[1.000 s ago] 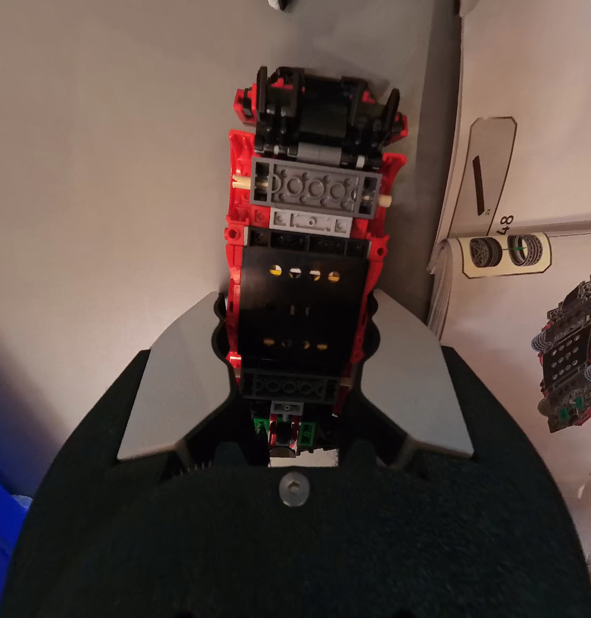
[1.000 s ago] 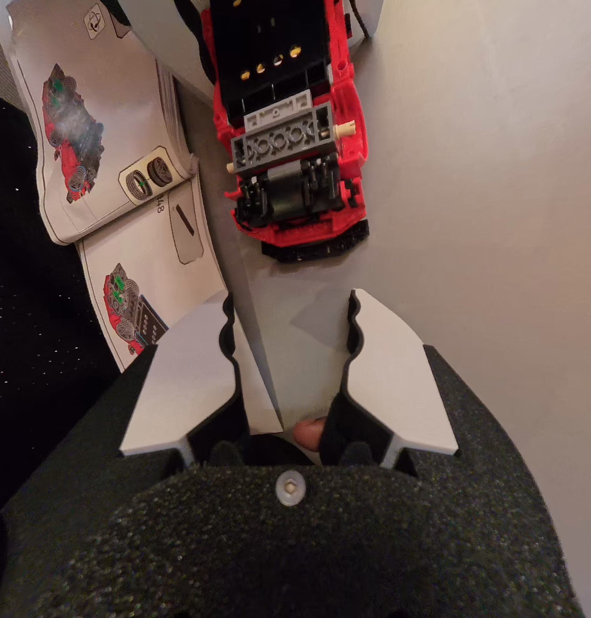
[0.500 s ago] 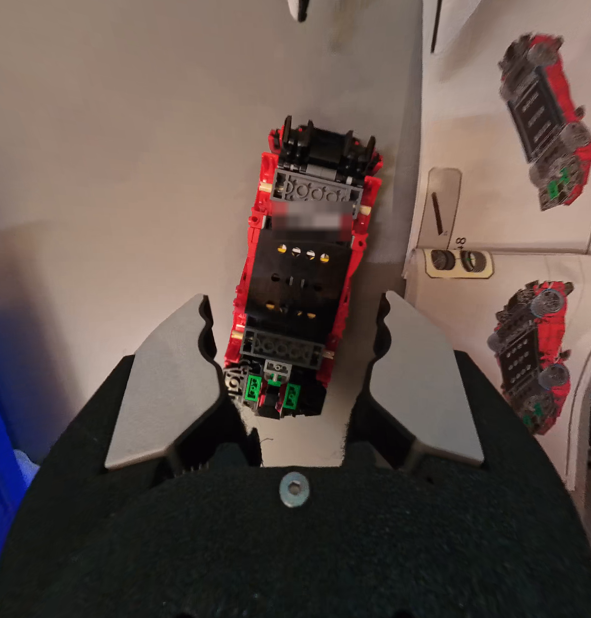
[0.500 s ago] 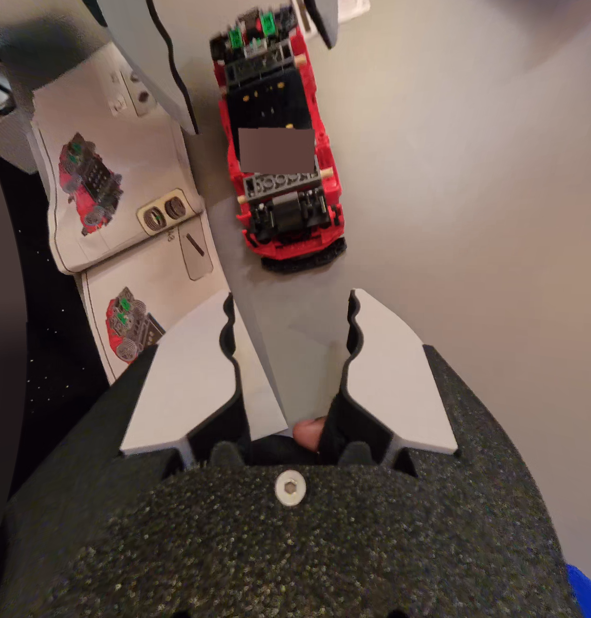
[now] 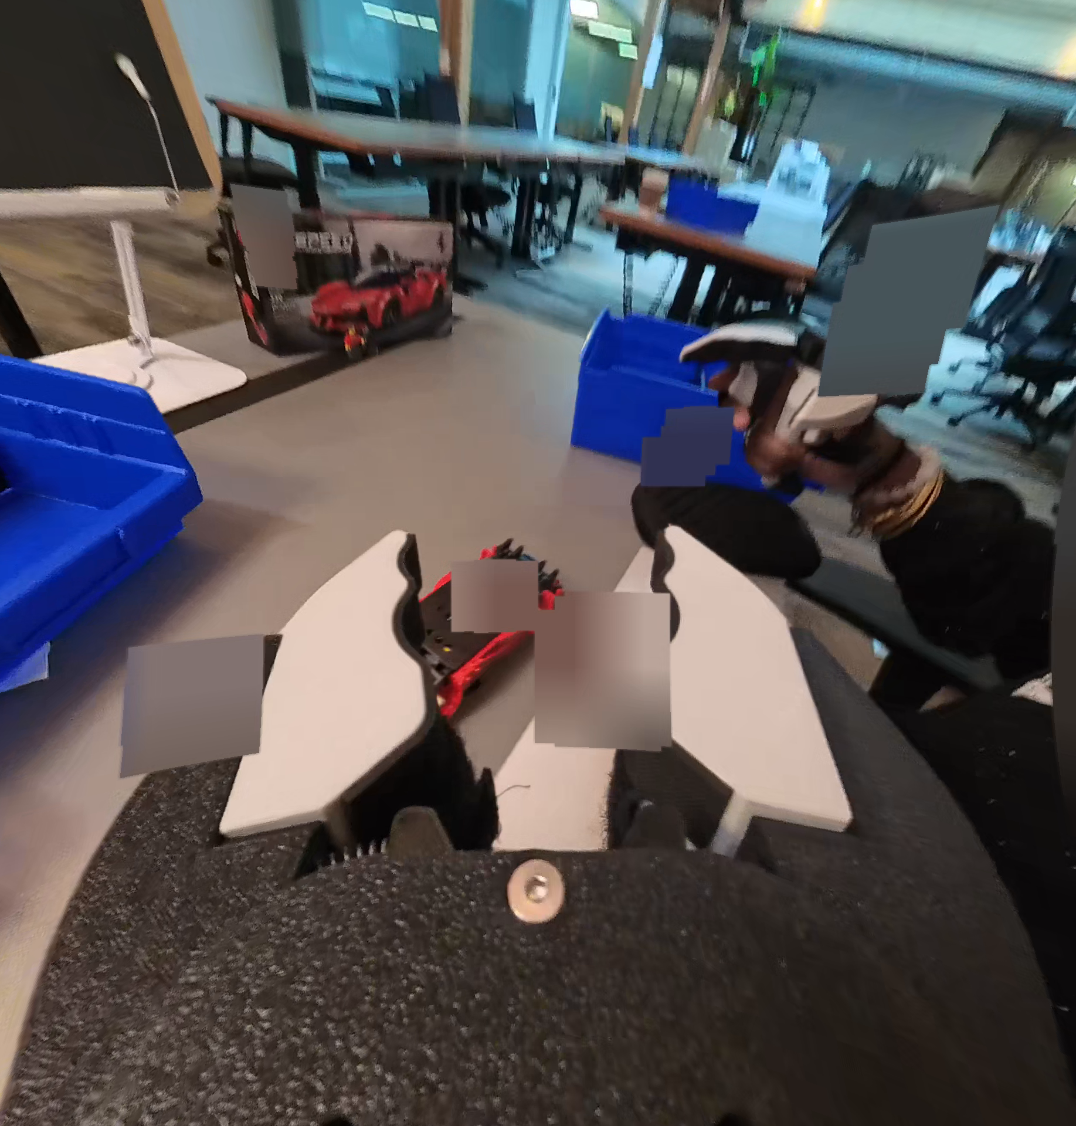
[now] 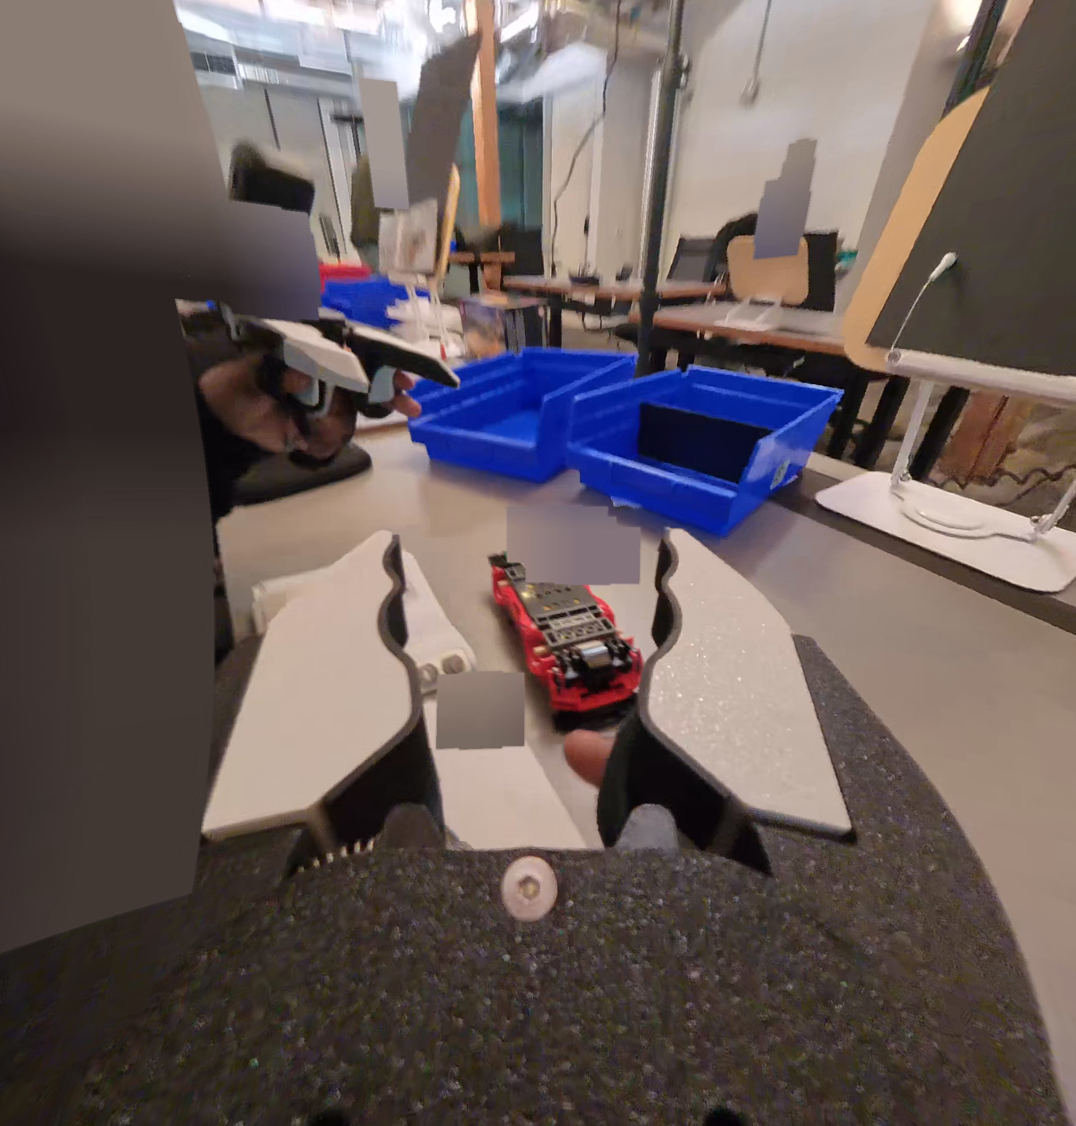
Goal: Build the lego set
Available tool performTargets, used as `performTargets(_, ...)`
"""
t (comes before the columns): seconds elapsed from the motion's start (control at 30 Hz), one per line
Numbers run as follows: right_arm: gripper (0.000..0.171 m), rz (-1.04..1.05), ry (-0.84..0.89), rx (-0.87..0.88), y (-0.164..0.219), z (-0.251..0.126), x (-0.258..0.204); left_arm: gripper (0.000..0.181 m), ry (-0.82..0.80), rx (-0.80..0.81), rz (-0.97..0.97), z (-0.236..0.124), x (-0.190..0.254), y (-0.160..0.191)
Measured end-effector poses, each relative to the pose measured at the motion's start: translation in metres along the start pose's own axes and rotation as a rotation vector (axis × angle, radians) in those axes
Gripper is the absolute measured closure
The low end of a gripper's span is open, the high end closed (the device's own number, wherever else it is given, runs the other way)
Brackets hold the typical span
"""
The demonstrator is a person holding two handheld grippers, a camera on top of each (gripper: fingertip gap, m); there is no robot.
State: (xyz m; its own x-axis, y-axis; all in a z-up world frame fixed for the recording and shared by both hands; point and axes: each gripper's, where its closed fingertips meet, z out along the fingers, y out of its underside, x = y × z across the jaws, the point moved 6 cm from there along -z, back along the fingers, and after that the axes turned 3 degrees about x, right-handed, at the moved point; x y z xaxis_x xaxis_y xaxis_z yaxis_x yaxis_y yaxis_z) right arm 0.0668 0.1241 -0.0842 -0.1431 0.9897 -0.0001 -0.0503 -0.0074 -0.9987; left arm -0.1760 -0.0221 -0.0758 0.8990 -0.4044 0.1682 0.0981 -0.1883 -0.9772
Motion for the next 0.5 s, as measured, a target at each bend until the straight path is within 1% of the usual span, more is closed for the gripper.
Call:
performTargets(0.03, 0.091, 0.010, -0.001, 0.034, -0.001, -0.006, -0.009, 0.111, -0.001, 0.037, -0.009, -0.009, 0.008, -0.003)
performTargets(0.1, 0.090, -0.006, 0.015, 0.071, -0.002, -0.016, -0.025, 0.135, -0.001, 0.101, 0.011, -0.026, 0.026, -0.011)
performTargets(0.13, 0.096, -0.032, 0.043, 0.081, -0.003, -0.021, -0.032, 0.148, -0.006, 0.124, 0.044, -0.034, 0.034, -0.016)
performTargets(0.17, 0.118, -0.071, 0.075, 0.090, -0.003, -0.026, -0.038, 0.176, -0.009, 0.141, 0.097, -0.043, 0.042, -0.022)
performTargets(0.2, 0.147, -0.115, 0.105, 0.096, -0.004, -0.030, -0.043, 0.181, -0.022, 0.151, 0.156, -0.051, 0.049, -0.029)
performTargets(0.23, 0.171, -0.156, 0.129, 0.104, -0.004, -0.033, -0.047, 0.181, -0.051, 0.152, 0.207, -0.058, 0.055, -0.037)
performTargets(0.33, 0.171, -0.188, 0.145, 0.125, -0.002, -0.033, -0.058, 0.181, -0.132, 0.143, 0.326, -0.082, 0.067, -0.054)
performTargets(0.43, 0.171, -0.109, 0.153, 0.111, 0.010, -0.024, -0.062, 0.178, -0.108, 0.111, 0.329, -0.096, 0.072, -0.047)
performTargets(0.5, 0.171, -0.026, 0.177, 0.070, 0.024, -0.015, -0.062, 0.171, -0.068, 0.071, 0.320, -0.098, 0.069, -0.038)
